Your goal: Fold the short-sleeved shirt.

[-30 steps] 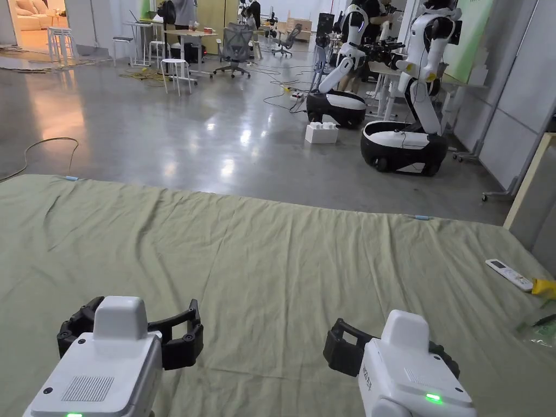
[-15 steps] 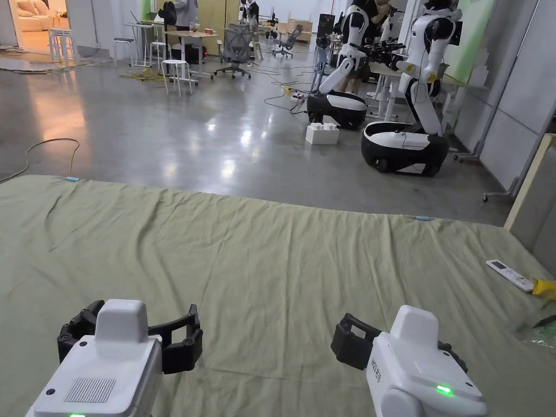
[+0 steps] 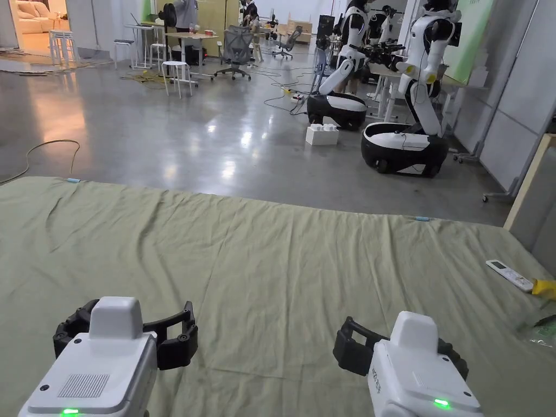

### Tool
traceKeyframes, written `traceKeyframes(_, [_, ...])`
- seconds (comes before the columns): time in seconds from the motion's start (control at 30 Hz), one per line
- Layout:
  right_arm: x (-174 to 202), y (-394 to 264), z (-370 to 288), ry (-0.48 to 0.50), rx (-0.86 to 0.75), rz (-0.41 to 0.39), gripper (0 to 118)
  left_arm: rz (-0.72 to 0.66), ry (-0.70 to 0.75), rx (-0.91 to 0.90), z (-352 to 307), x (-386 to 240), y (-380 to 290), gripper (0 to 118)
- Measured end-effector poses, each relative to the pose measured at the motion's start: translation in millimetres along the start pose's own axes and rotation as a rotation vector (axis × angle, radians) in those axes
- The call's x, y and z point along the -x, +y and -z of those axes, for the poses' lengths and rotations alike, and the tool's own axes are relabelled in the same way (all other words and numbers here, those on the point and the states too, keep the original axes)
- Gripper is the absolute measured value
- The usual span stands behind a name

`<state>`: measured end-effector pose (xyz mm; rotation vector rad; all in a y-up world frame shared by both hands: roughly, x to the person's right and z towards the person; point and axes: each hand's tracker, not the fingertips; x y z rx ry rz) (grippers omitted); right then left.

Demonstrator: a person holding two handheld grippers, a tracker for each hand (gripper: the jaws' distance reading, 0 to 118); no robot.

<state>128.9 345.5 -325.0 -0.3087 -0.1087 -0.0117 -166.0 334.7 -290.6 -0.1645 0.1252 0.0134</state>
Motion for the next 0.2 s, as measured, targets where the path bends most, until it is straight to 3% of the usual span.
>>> traceKeyframes(0.2, [2.4,0.8,-3.5,0.008,-0.050,-0.013,118,0.012,0.014,-0.022,1.1,-1.4,2.6,118])
